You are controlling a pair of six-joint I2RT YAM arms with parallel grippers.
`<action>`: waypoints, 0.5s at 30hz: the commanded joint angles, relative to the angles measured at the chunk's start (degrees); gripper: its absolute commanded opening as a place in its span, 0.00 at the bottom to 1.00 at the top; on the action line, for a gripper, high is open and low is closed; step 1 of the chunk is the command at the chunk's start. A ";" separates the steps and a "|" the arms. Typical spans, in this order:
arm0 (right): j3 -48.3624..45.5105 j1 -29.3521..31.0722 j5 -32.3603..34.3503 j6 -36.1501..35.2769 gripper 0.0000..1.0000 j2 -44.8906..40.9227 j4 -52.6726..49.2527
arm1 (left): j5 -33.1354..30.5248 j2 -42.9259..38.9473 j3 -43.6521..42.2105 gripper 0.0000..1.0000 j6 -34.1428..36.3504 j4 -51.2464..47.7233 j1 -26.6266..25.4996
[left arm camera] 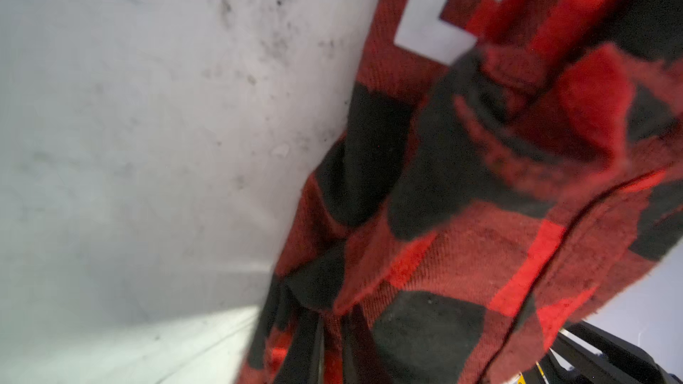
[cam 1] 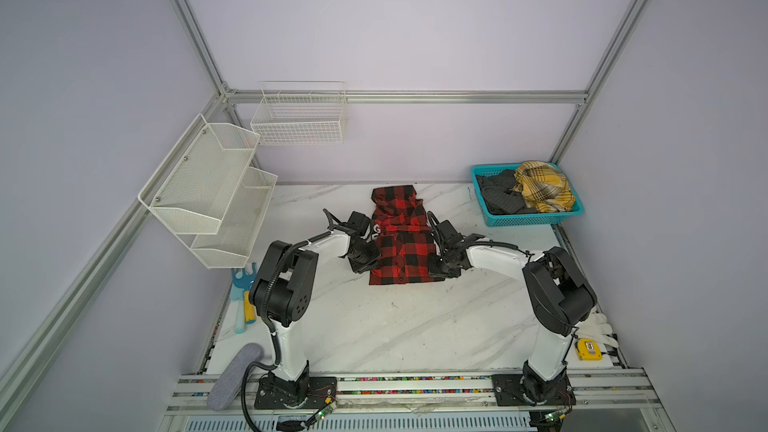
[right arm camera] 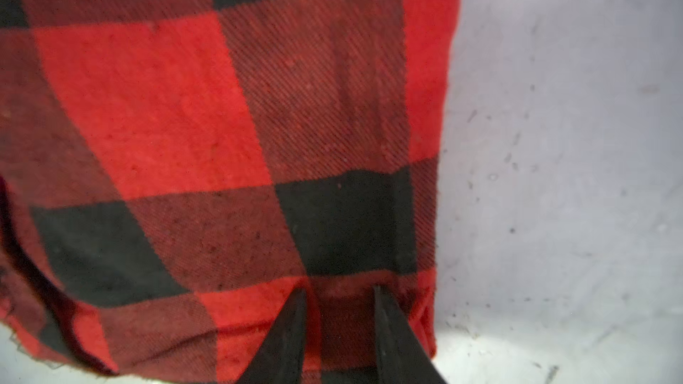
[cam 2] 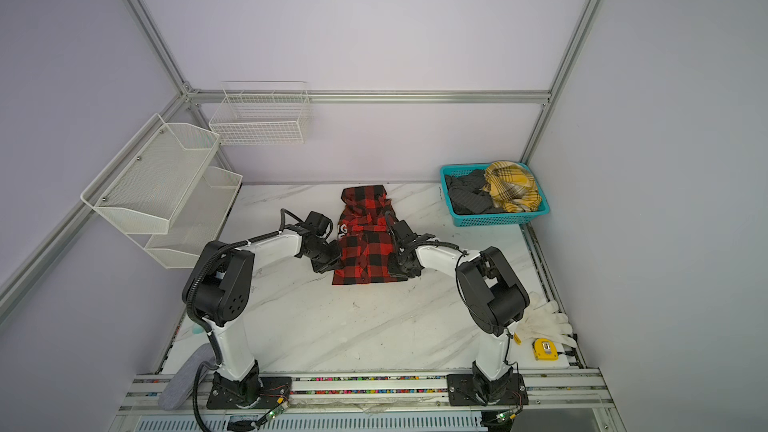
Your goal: Fold and stack the long sleeve shirts
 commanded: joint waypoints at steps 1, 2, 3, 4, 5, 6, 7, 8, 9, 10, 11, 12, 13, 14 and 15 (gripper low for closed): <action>-3.50 2.06 -1.65 1.88 0.34 -2.56 -2.89 | 0.66 -2.74 -4.47 0.13 1.12 -0.38 0.28; -4.04 2.52 -1.76 2.36 0.34 -3.58 -3.38 | 0.74 -4.22 -5.91 0.13 1.21 -0.60 0.23; -4.36 2.80 -1.92 2.64 0.35 -4.38 -3.79 | 0.74 -5.60 -7.27 0.13 1.30 -0.78 0.12; -4.74 3.21 -2.14 3.01 0.35 -5.60 -4.31 | 0.46 -7.45 -9.02 0.13 1.46 -1.25 0.02; -4.82 3.56 -2.32 3.34 0.37 -6.89 -5.00 | 0.09 -9.34 -10.53 0.13 1.64 -1.89 0.02; -4.82 3.94 -2.26 3.63 0.39 -8.15 -5.93 | -0.30 -11.26 -11.52 0.14 1.87 -2.90 0.05; -4.53 4.16 -1.57 3.86 0.42 -9.41 -7.42 | -1.06 -13.50 -12.25 0.16 2.35 -4.57 0.09; -4.09 4.17 0.08 4.13 0.47 -10.96 -9.32 | -2.03 -15.96 -12.39 0.22 2.87 -6.64 0.18; -3.79 4.17 1.37 4.27 0.53 -12.27 -10.98 | -2.71 -18.22 -12.26 0.30 3.56 -8.43 0.28; -3.59 4.17 1.96 4.82 0.59 -13.84 -12.26 | -3.73 -20.85 -12.06 0.41 4.18 -10.33 0.43; -3.65 4.17 2.82 6.17 0.65 -15.38 -13.26 | -4.76 -23.35 -11.95 0.50 4.67 -12.21 0.65; -3.66 4.17 3.02 6.78 0.68 -16.35 -13.80 | -5.28 -25.16 -11.95 0.56 5.11 -13.58 1.02; -3.73 4.17 2.41 6.97 0.73 -17.15 -14.26 | -5.09 -26.73 -12.01 0.60 5.41 -14.98 1.70; -3.97 4.17 1.42 7.07 0.77 -17.65 -14.41 | -3.77 -27.56 -12.38 0.62 5.59 -15.85 2.62; -4.22 4.10 0.88 7.08 0.78 -18.00 -14.50 | -2.09 -27.60 -12.98 0.62 5.54 -16.21 3.37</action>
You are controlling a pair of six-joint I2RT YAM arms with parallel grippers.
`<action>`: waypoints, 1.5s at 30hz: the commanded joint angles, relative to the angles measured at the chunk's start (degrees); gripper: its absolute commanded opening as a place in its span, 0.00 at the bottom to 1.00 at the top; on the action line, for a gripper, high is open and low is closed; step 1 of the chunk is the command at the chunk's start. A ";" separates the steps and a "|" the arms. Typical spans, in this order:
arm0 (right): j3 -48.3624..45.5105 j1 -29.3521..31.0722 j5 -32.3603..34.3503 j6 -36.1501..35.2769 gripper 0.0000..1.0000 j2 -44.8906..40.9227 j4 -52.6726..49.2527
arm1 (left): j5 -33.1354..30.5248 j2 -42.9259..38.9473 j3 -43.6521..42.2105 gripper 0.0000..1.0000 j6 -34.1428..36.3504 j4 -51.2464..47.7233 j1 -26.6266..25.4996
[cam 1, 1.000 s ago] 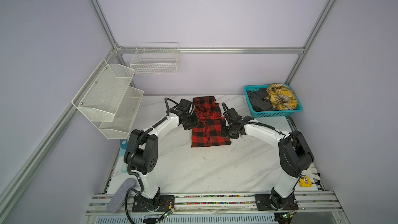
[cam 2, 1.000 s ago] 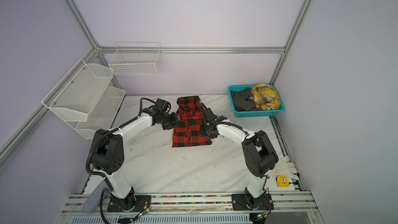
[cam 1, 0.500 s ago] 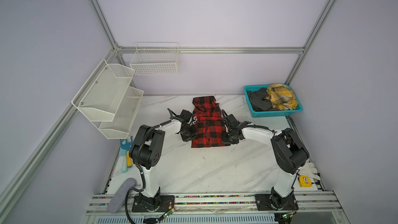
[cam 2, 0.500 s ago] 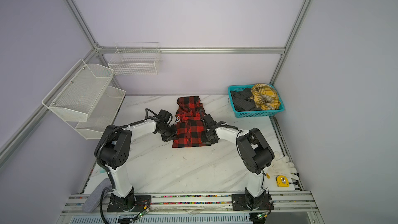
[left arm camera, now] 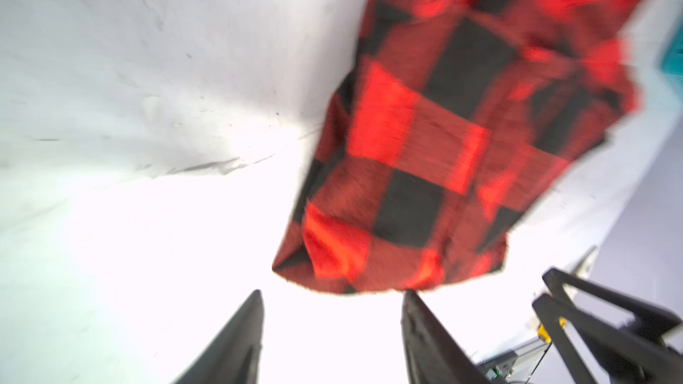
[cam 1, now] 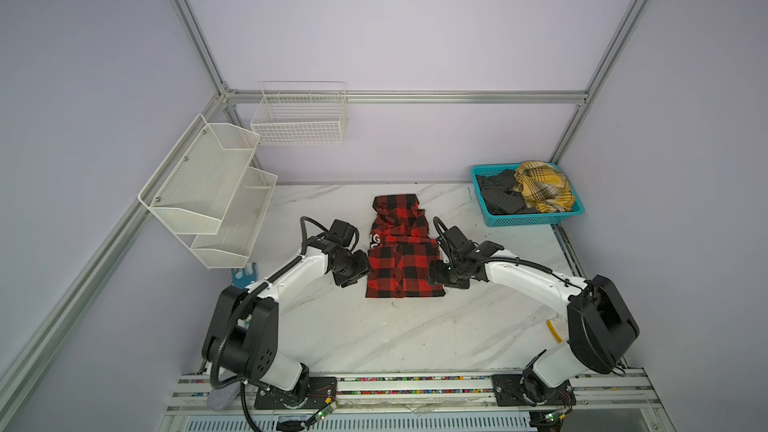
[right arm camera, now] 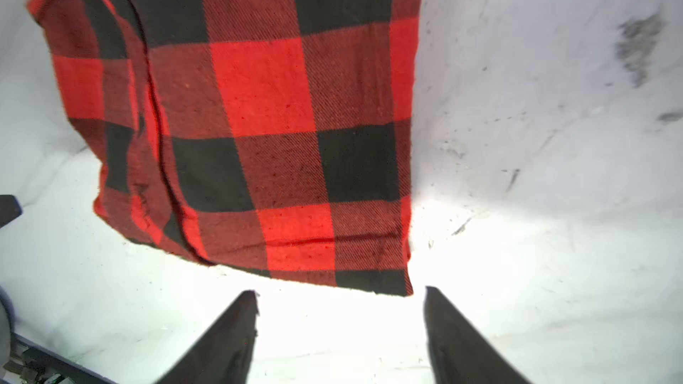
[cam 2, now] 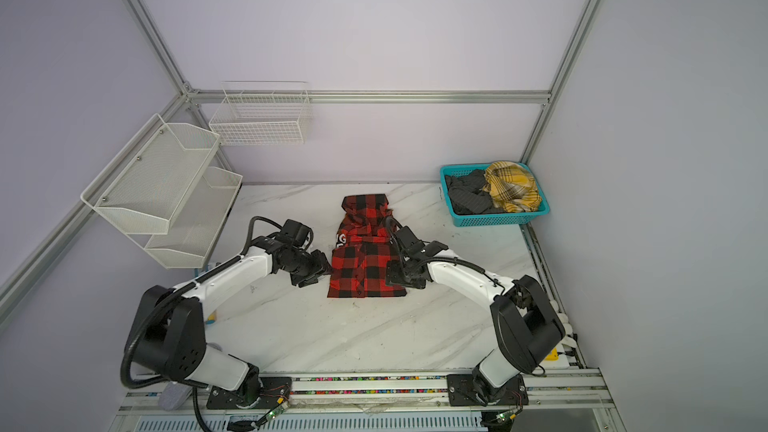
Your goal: Fold and stack the long sleeve shirts
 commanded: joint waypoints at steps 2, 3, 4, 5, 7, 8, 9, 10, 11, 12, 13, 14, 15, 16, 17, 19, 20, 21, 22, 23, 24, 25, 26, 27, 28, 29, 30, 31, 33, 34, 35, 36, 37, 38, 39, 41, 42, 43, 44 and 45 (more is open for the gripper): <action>-0.77 -0.59 0.34 1.43 0.79 -1.43 -4.45 | 5.73 -4.06 -4.21 0.62 1.02 -4.38 3.00; -1.36 -1.37 -0.42 0.78 0.79 -1.50 -3.93 | 7.79 -4.31 -5.66 0.62 0.33 -3.48 3.01; -2.16 -2.61 -1.82 -0.15 0.79 -1.64 -3.05 | 9.84 -4.61 -7.32 0.62 -0.50 -2.03 3.11; -3.05 -4.01 -3.76 -0.69 0.77 -1.69 -1.88 | 11.66 -4.93 -8.94 0.63 -1.58 -0.07 3.12; -4.49 -6.20 -7.52 -1.05 0.71 -1.61 0.22 | 13.16 -5.58 -11.39 0.64 -3.06 2.40 3.19; -5.00 -7.09 -9.14 -1.21 0.69 -1.53 1.23 | 13.17 -5.69 -12.14 0.65 -3.56 2.86 3.12; -5.37 -7.68 -10.28 -1.44 0.68 -1.37 1.88 | 13.33 -5.68 -12.65 0.65 -3.72 3.14 3.27; -5.83 -8.41 -11.22 -1.65 0.66 -1.12 2.43 | 13.34 -5.43 -12.98 0.66 -3.86 3.45 3.44; -6.42 -9.17 -11.92 -2.11 0.65 -0.85 2.95 | 13.42 -5.15 -13.34 0.67 -3.94 3.63 3.71; -7.08 -9.95 -12.64 -2.36 0.64 -0.58 3.46 | 13.56 -4.66 -13.58 0.68 -3.98 3.91 3.96; -7.96 -10.92 -13.66 -2.53 0.62 -0.20 4.40 | 13.80 -4.07 -14.06 0.69 -4.21 4.35 4.29; -8.78 -11.75 -14.72 -2.60 0.60 0.25 5.35 | 14.12 -3.46 -14.54 0.69 -4.48 5.04 4.56; -9.33 -12.22 -15.34 -2.64 0.59 0.72 6.00 | 14.38 -2.88 -14.99 0.68 -4.73 5.65 4.78; -9.78 -12.40 -15.90 -2.58 0.58 1.22 6.78 | 14.45 -2.67 -15.44 0.67 -5.11 6.27 5.00; -10.19 -12.55 -16.40 -2.51 0.56 1.61 7.52 | 14.65 -0.41 -15.88 0.66 -5.36 6.89 5.22; -11.17 -12.55 -17.62 -1.80 0.55 2.19 9.46 | 15.01 1.24 -16.48 0.63 -5.65 8.30 5.40; -11.64 -12.55 -17.95 -1.46 0.53 2.53 10.14 | 15.26 2.08 -16.75 0.62 -5.90 9.09 5.57; -12.02 -12.55 -18.00 -1.28 0.52 2.82 10.59 | 15.49 2.81 -17.10 0.61 -6.21 9.90 5.67; -12.44 -12.55 -18.06 -1.10 0.51 3.11 11.11 | 15.69 3.54 -17.38 0.60 -6.61 10.94 5.85; -12.89 -12.55 -18.18 -0.95 0.50 3.37 11.70 | 15.87 4.39 -17.78 0.60 -6.99 12.16 6.01; -13.34 -12.55 -18.49 -0.73 0.49 3.58 12.28 | 16.25 4.95 -18.15 0.59 -7.42 13.55 6.19; -13.80 -12.55 -18.82 -0.55 0.48 3.86 12.91 | 16.66 5.75 -18.58 0.59 -7.90 15.08 6.35; -14.02 -12.55 -18.80 -0.53 0.47 4.16 13.12 | 16.86 6.57 -18.94 0.58 -8.32 16.31 6.45; -14.19 -12.55 -18.78 -0.53 0.47 4.36 13.19 | 16.94 7.37 -19.14 0.58 -8.54 17.17 6.59; -14.33 -12.55 -18.57 -0.53 0.46 4.47 13.37 | 17.31 8.20 -19.40 0.57 -8.87 18.23 6.63; -14.49 -12.55 -18.48 -0.49 0.46 4.53 13.48 | 17.65 8.86 -19.96 0.57 -9.28 19.81 6.71; -14.71 -12.55 -18.45 -0.45 0.46 4.61 13.66 | 17.87 9.30 -20.30 0.57 -9.59 20.79 6.73; -14.91 -12.55 -18.61 -0.33 0.45 4.63 13.89 | 17.76 9.76 -20.65 0.57 -9.78 21.47 6.79; -15.25 -12.51 -18.68 -0.02 0.45 4.73 14.34 | 17.24 10.57 -20.93 0.55 -9.62 21.70 6.81; -15.46 -12.55 -18.69 0.15 0.45 4.64 14.61 | 16.96 10.90 -21.09 0.54 -9.48 21.74 6.82; -15.59 -12.53 -18.69 0.25 0.44 4.77 14.86 | 16.48 11.10 -21.23 0.52 -9.37 21.66 6.81; -15.70 -12.49 -18.77 0.41 0.44 4.76 15.16 | 16.18 11.26 -21.34 0.51 -9.35 21.65 6.81; -15.87 -12.54 -18.95 0.60 0.44 4.84 15.55 | 15.92 11.46 -21.45 0.49 -9.35 21.65 6.89; -16.06 -12.55 -19.05 0.84 0.44 4.80 15.88 | 15.72 11.72 -21.54 0.48 -9.26 21.70 6.90; -16.14 -12.55 -19.13 1.00 0.45 4.89 16.15 | 15.59 11.89 -21.62 0.46 -9.26 21.57 6.98; -16.19 -12.53 -19.38 1.24 0.46 4.88 16.67 | 15.32 12.34 -21.78 0.42 -9.09 21.56 7.20; -16.33 -12.51 -19.43 1.37 0.46 4.89 16.89 | 15.09 12.55 -21.89 0.40 -9.02 21.56 7.33; -16.48 -12.55 -19.70 1.56 0.46 5.06 17.18 | 14.95 12.75 -22.06 0.38 -8.95 21.56 7.55; -16.61 -12.49 -20.09 1.82 0.46 5.15 17.62 | 14.94 12.93 -22.14 0.37 -8.83 21.58 7.81; -16.91 -12.53 -20.43 2.01 0.46 5.28 18.08 | 14.89 13.06 -22.22 0.37 -8.67 21.56 8.10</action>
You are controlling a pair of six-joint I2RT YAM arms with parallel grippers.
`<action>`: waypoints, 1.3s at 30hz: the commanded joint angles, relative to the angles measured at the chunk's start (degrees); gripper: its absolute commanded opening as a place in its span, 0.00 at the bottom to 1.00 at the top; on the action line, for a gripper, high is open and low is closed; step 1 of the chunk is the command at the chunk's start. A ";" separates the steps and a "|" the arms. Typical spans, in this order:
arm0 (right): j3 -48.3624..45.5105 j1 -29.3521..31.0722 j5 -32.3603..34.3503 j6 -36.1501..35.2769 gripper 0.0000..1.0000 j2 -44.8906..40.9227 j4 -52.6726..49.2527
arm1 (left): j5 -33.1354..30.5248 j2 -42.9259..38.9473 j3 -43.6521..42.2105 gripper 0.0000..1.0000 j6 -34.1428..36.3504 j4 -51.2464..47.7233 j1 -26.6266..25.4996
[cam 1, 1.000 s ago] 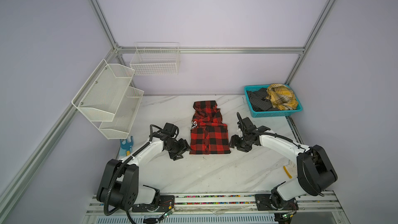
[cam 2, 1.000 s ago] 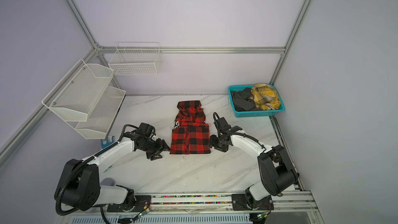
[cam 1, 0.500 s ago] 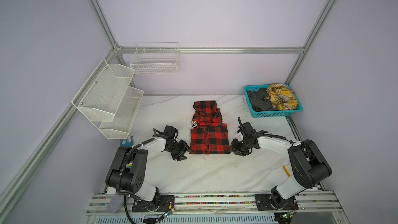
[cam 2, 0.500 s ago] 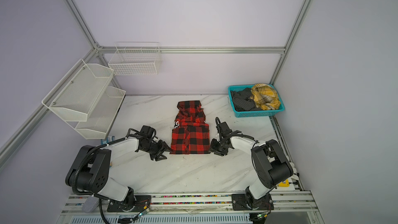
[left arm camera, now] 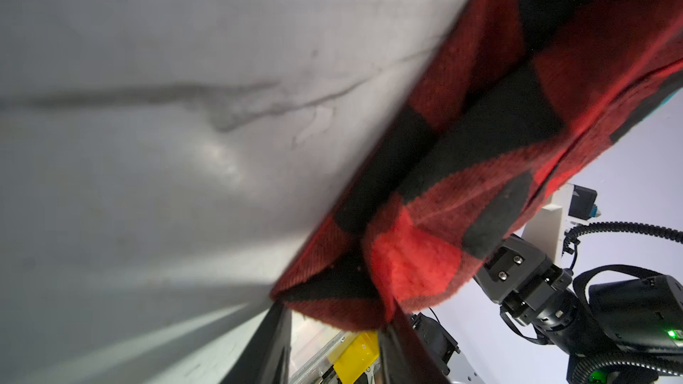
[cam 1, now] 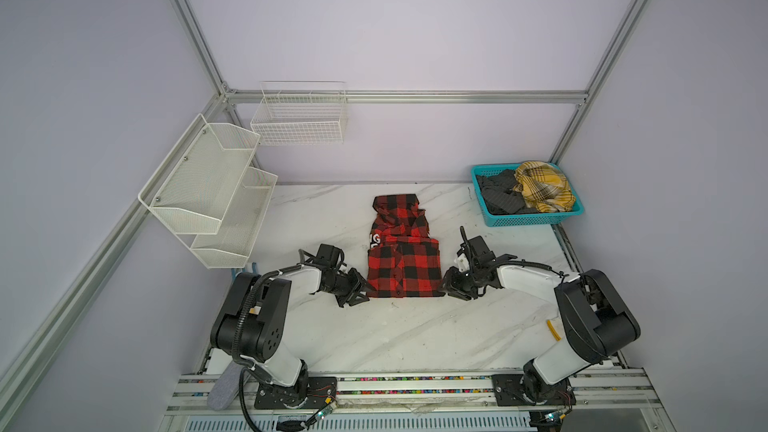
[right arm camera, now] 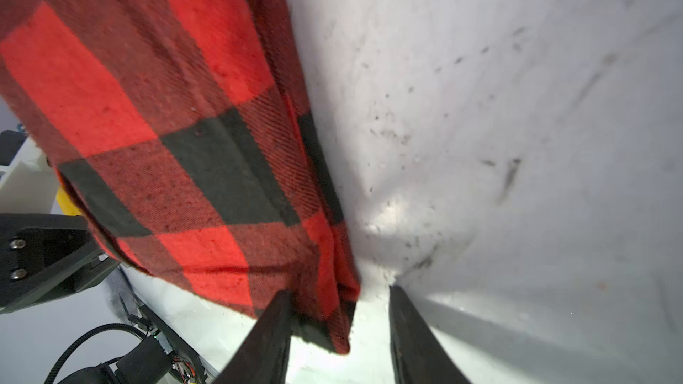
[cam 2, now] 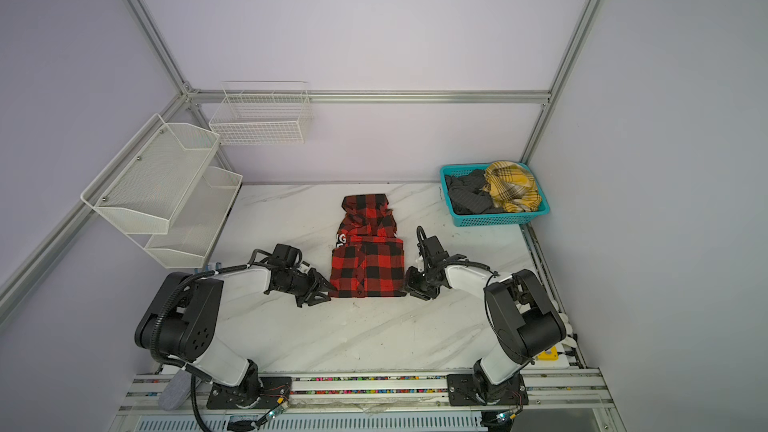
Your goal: Fold and stack the long sleeve shirts
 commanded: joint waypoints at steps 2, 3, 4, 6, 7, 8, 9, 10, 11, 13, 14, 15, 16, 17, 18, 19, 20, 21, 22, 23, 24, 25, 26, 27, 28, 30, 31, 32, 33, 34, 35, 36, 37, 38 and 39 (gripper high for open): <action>-2.24 -0.12 -0.71 1.90 0.45 1.96 1.63 | -11.04 3.81 -3.89 0.37 1.58 -2.59 1.61; -2.45 -0.11 -0.80 2.08 0.45 2.14 2.00 | -11.13 3.86 -3.89 0.37 1.79 -2.59 2.00; -2.63 -0.10 -0.86 2.27 0.45 2.40 2.20 | -11.19 3.99 -3.89 0.38 2.02 -2.59 2.29; -2.84 -0.07 -1.05 2.37 0.44 2.75 2.56 | -11.48 4.42 -3.63 0.38 2.41 -2.72 2.65; -2.83 -0.11 -1.09 2.37 0.44 3.01 2.67 | -11.48 4.81 -3.46 0.39 2.43 -2.68 2.74; -2.67 -0.08 -1.10 2.37 0.44 3.13 2.67 | -11.36 5.15 -3.28 0.40 2.51 -2.59 2.74; -2.65 -0.07 -1.08 2.27 0.43 3.30 2.67 | -11.26 5.44 -3.14 0.41 2.51 -2.37 2.74; -2.56 -0.07 -1.04 2.28 0.43 3.41 2.67 | -11.28 5.72 -3.05 0.41 2.51 -2.16 2.74; -2.48 -0.05 -1.01 2.29 0.43 3.57 2.67 | -11.37 6.03 -2.96 0.41 2.55 -1.98 2.74; -2.32 -0.03 -0.99 2.37 0.42 3.69 2.67 | -11.81 6.51 -2.67 0.41 2.64 -1.97 2.74; -2.25 -0.11 -0.98 2.37 0.42 3.77 2.63 | -12.00 6.67 -2.51 0.41 2.76 -2.02 2.74; -2.23 -0.09 -1.03 2.37 0.41 3.87 2.52 | -12.33 6.85 -2.25 0.41 3.06 -2.40 2.82; -2.12 -0.11 -0.95 2.37 0.41 3.89 2.35 | -12.69 6.68 -1.81 0.41 3.43 -3.19 2.99; -1.99 -0.11 -0.76 2.37 0.41 3.78 2.11 | -13.24 6.20 -1.40 0.42 3.87 -3.84 3.09; -2.03 -0.11 -0.52 2.37 0.41 3.49 1.81 | -14.14 5.61 -0.96 0.43 4.31 -4.83 3.18; -2.21 -0.11 -0.38 2.45 0.41 3.22 1.71 | -15.39 4.81 -0.40 0.44 5.10 -5.99 3.19; -2.32 -0.12 -0.34 2.54 0.41 2.97 1.70 | -16.57 4.11 0.19 0.44 5.83 -7.02 3.18; -2.55 -0.12 -0.36 2.50 0.41 2.75 1.71 | -17.70 3.43 0.76 0.45 6.70 -7.86 3.14; -2.64 -0.11 -0.36 2.63 0.41 2.69 1.71 | -18.72 2.97 1.29 0.45 7.43 -8.64 3.14; -2.73 -0.12 -0.33 2.63 0.41 2.71 1.71 | -19.30 2.71 1.73 0.45 7.92 -9.06 3.17; -2.74 -0.11 -0.30 2.66 0.41 2.71 1.71 | -19.72 2.68 2.17 0.45 8.55 -9.54 3.11; -2.65 -0.10 -0.24 2.72 0.41 2.71 1.71 | -20.35 2.75 2.65 0.45 9.03 -10.07 3.01; -2.57 -0.11 -0.22 2.72 0.41 2.69 1.71 | -20.74 2.88 2.87 0.45 9.25 -10.42 2.87; -2.41 -0.10 -0.23 2.81 0.41 2.71 1.71 | -20.95 3.07 3.08 0.46 9.36 -10.47 2.75; -2.32 -0.12 -0.21 2.83 0.40 2.63 1.71 | -20.97 3.40 3.13 0.46 9.35 -10.35 2.59; -2.18 -0.07 -0.23 2.88 0.40 2.65 1.70 | -20.63 4.30 3.32 0.46 9.11 -9.77 1.86; -2.08 -0.12 -0.18 2.77 0.40 2.69 1.60 | -20.45 4.85 3.33 0.46 8.87 -9.40 1.20; -1.98 -0.12 -0.08 2.81 0.40 2.79 1.62 | -20.25 5.36 3.41 0.46 8.67 -8.87 0.54; -2.03 -0.10 -0.08 2.73 0.40 2.93 1.52 | -19.82 6.10 3.40 0.46 8.29 -8.16 0.07; -2.01 -0.09 -0.03 2.72 0.40 2.89 1.49 | -19.29 6.73 3.21 0.46 7.98 -7.59 -0.46; -2.02 -0.06 0.00 2.72 0.40 2.89 1.44 | -18.91 7.20 3.03 0.46 7.58 -7.11 -0.75; -2.05 -0.07 0.02 2.72 0.39 2.85 1.39 | -18.66 7.54 2.65 0.45 7.23 -6.73 -0.86; -2.13 -0.12 0.03 2.68 0.39 2.67 1.44 | -18.50 7.60 2.22 0.44 7.01 -6.40 -0.87; -2.11 -0.07 0.18 2.80 0.39 2.63 1.37 | -18.43 7.52 1.89 0.44 6.86 -6.36 -0.86; -2.04 -0.12 0.16 2.81 0.39 2.62 1.36 | -18.38 7.25 1.68 0.44 6.74 -6.52 -0.86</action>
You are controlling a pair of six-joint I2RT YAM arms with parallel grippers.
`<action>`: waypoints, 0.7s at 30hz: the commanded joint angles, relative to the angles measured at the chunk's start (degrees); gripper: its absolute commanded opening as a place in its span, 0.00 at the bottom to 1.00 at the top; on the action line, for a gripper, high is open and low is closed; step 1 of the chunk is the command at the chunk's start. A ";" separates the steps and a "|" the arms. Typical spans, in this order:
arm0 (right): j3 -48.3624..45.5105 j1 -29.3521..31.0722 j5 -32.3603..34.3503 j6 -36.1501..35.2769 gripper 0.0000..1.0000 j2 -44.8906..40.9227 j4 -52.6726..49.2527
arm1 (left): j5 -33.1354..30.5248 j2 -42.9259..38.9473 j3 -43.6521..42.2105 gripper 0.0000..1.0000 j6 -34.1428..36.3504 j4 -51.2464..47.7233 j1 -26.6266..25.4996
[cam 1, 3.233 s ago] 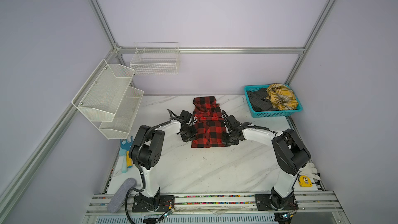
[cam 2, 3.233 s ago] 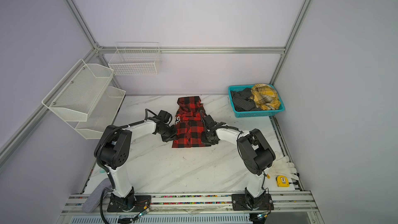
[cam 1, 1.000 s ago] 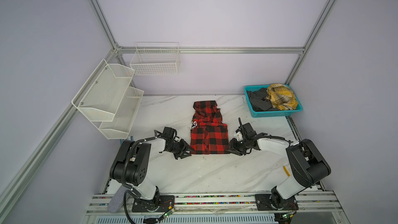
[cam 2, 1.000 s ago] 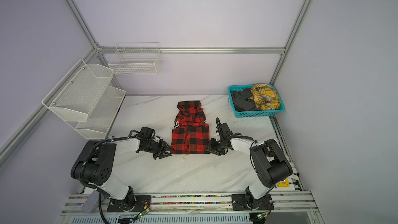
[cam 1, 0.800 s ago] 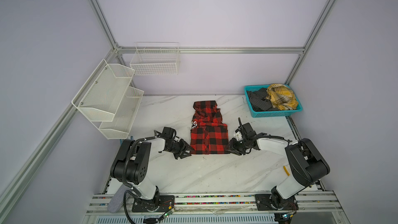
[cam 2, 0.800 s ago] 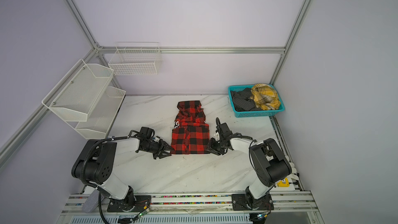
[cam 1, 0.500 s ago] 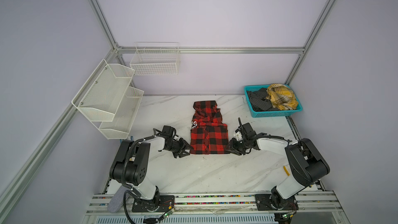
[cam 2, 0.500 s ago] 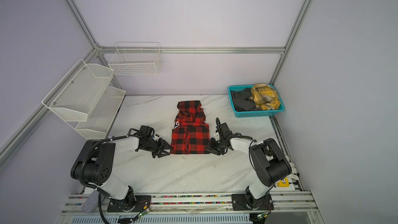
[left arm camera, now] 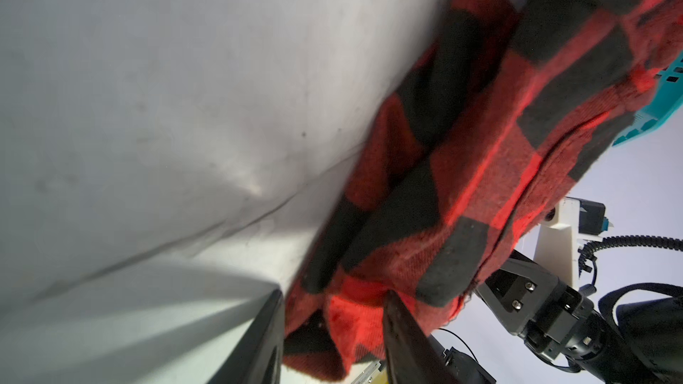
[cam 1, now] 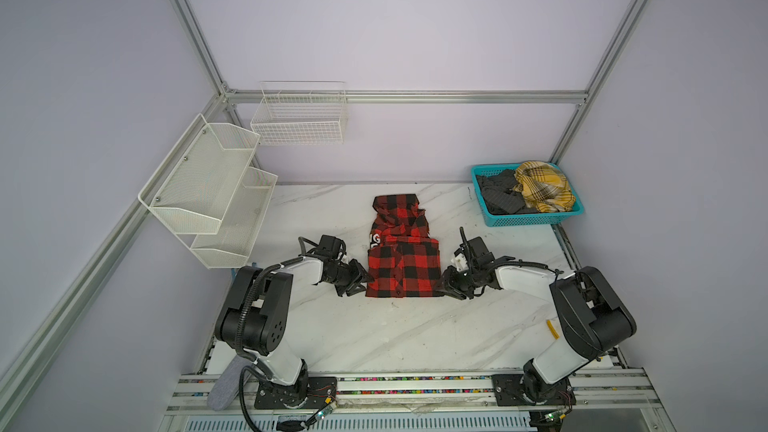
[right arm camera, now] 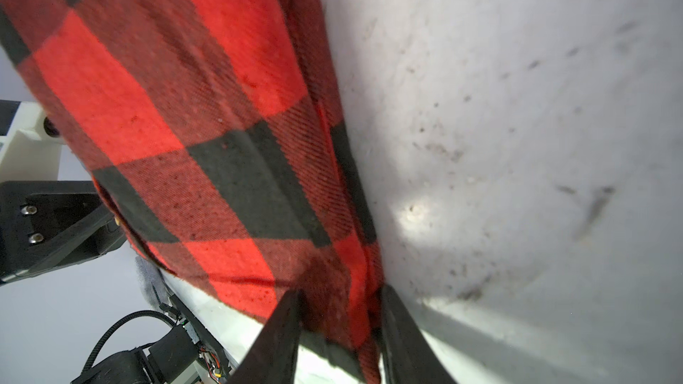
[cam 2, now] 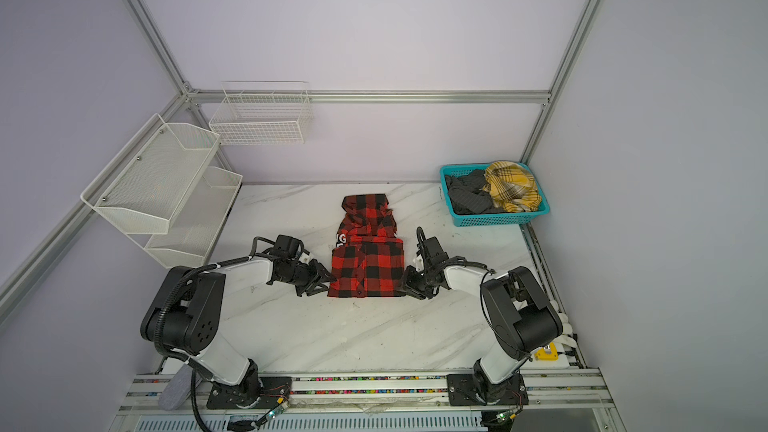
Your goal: Fold and stack the long sleeve shirts
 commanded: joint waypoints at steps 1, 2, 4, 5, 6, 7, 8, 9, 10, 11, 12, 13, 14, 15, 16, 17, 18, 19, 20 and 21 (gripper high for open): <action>-0.99 -0.10 3.04 0.54 0.39 1.07 -3.50 | -11.62 4.26 -4.38 0.43 0.17 -4.77 -0.40; -0.82 -0.03 2.97 0.54 0.39 1.14 -3.54 | -11.45 4.04 -4.43 0.43 0.17 -5.03 -0.42; -0.31 -0.03 2.92 0.46 0.39 1.50 -3.66 | -11.08 3.86 -4.55 0.42 0.12 -5.81 -0.40; -0.12 -0.09 2.95 0.43 0.39 1.65 -3.67 | -10.81 3.64 -4.75 0.41 0.17 -6.14 -0.40; 0.12 -0.05 2.95 0.32 0.39 1.82 -3.79 | -10.81 3.27 -5.10 0.41 0.08 -6.70 -0.45; 0.30 -0.08 2.92 0.36 0.39 1.79 -3.89 | -10.88 2.84 -5.34 0.41 0.12 -7.44 -0.40; 0.42 -0.09 2.92 0.36 0.39 1.79 -3.89 | -11.04 2.28 -5.69 0.41 0.17 -7.93 -0.39; 0.42 -0.05 2.99 0.36 0.39 1.69 -3.96 | -11.21 1.48 -6.20 0.42 0.17 -8.47 -0.40; 0.42 -0.08 2.95 0.36 0.39 1.76 -3.98 | -11.40 0.71 -6.48 0.43 0.11 -9.17 -0.38; 0.46 -0.10 3.00 0.36 0.39 1.82 -3.98 | -11.32 0.16 -6.70 0.43 0.17 -9.51 -0.40; 0.50 -0.09 2.95 0.28 0.39 1.96 -3.98 | -10.95 -0.30 -6.88 0.44 0.08 -9.67 -0.40; 0.48 -0.05 2.92 0.27 0.39 2.06 -4.05 | -10.65 -0.48 -6.98 0.44 -0.07 -9.66 -0.40; 0.58 -0.05 2.92 0.27 0.39 2.13 -4.07 | -10.21 -0.38 -6.90 0.44 -0.20 -9.60 -0.40; 0.68 -0.09 2.94 0.20 0.39 2.21 -4.11 | -9.65 0.08 -6.65 0.45 -0.27 -9.48 -0.41; 0.84 -0.09 2.95 0.18 0.38 2.35 -4.22 | -9.02 0.77 -6.33 0.45 -0.50 -9.42 -0.40; 1.02 -0.08 2.94 0.10 0.38 2.40 -4.31 | -8.48 1.37 -6.19 0.46 -0.81 -9.26 -0.40; 1.20 -0.08 2.95 0.05 0.38 2.42 -4.42 | -7.64 2.01 -6.18 0.47 -1.32 -8.55 -0.46; 1.36 -0.03 3.05 0.10 0.38 2.42 -4.51 | -6.66 2.57 -6.32 0.47 -1.89 -7.70 -0.49; 1.45 -0.09 3.10 0.10 0.38 2.32 -4.58 | -5.92 3.24 -6.36 0.47 -2.31 -7.01 -0.57; 1.54 -0.09 3.05 0.10 0.38 2.31 -4.60 | -5.11 3.94 -6.36 0.45 -2.55 -6.48 -0.70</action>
